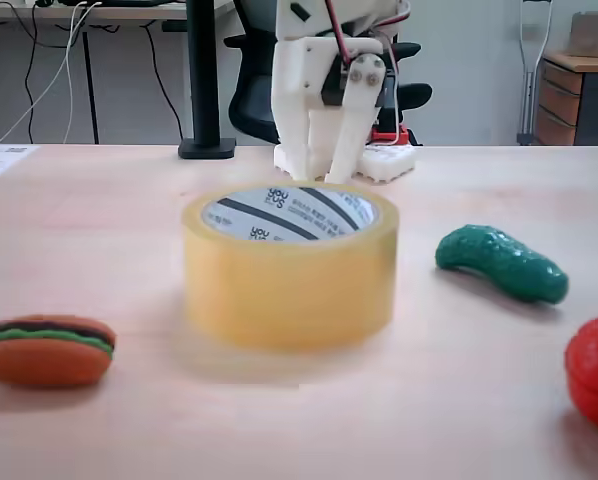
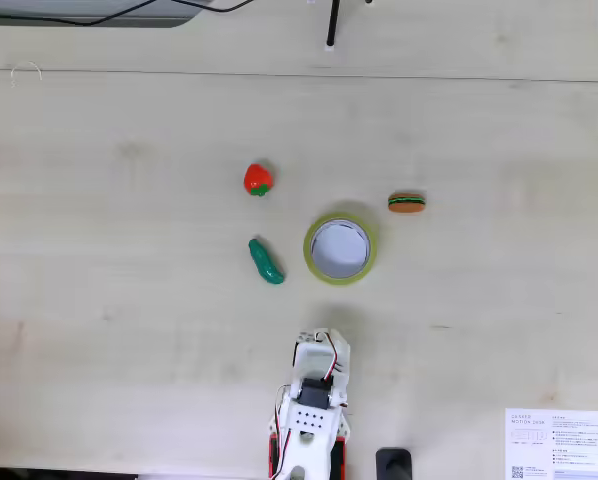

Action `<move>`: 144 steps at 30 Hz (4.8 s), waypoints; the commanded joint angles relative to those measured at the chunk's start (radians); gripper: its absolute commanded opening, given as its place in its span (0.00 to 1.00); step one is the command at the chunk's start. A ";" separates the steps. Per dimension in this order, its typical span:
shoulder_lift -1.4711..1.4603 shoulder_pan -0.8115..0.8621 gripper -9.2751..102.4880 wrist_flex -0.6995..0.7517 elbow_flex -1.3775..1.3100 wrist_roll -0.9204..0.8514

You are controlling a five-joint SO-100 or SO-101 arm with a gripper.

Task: Grasp a cucumber and put it in the hole.

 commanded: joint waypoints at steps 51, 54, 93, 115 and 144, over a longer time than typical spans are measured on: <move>-0.015 -0.003 0.09 0.018 -0.006 0.000; -0.015 -0.003 0.09 0.018 -0.006 0.000; -0.002 -0.003 0.08 0.017 -0.006 0.000; 0.000 -0.003 0.09 -0.209 -0.187 0.081; -0.950 -0.127 0.28 -0.529 -1.040 -0.146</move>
